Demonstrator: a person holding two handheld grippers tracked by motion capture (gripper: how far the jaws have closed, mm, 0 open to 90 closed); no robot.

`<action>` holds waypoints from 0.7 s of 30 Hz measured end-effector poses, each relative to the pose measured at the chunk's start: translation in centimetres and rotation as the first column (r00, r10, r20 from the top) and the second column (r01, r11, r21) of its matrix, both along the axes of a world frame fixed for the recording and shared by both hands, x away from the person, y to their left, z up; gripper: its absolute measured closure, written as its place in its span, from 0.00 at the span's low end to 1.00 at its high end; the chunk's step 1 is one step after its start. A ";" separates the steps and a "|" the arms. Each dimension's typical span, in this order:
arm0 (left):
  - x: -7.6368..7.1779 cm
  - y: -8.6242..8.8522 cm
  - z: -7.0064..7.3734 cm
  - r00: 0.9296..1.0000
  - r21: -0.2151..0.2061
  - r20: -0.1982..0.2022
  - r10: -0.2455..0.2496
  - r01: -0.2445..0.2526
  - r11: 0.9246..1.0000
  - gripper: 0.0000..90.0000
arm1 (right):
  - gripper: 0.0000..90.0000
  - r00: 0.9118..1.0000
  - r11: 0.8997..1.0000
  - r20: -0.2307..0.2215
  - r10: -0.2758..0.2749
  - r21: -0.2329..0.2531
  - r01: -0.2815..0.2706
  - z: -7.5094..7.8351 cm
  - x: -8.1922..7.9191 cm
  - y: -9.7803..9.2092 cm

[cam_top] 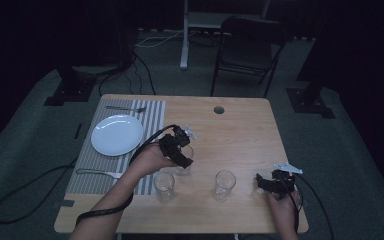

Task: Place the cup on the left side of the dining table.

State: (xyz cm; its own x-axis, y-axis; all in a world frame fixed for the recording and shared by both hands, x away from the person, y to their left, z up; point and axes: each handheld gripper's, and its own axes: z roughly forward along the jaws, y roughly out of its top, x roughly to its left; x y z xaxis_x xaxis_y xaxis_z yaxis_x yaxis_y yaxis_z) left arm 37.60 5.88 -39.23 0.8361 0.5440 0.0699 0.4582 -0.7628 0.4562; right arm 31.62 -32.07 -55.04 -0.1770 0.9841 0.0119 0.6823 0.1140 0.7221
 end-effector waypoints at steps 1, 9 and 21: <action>0.2 0.4 0.0 1.000 -0.001 0.003 0.015 -0.015 1.000 0.33 | 0.13 1.000 1.000 0.000 0.000 0.000 0.000 0.0 0.0 0.0; 1.2 3.5 0.0 0.995 -0.012 0.008 0.103 -0.103 0.995 0.33 | 0.14 1.000 1.000 0.000 -0.001 0.001 0.001 0.0 0.0 0.0; 1.9 7.6 -0.7 0.981 0.009 -0.010 0.195 -0.195 0.981 0.33 | 0.14 1.000 1.000 -0.001 0.000 0.000 0.000 0.0 0.0 0.0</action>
State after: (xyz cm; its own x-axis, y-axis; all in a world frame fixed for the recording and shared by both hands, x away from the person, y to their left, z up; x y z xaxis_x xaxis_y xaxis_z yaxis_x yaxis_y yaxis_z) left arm 39.50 13.53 -39.90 0.7147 0.6963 0.0666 0.6034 -0.6618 0.4449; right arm 31.61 -32.06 -55.04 -0.1767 0.9842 0.0122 0.6829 0.1137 0.7216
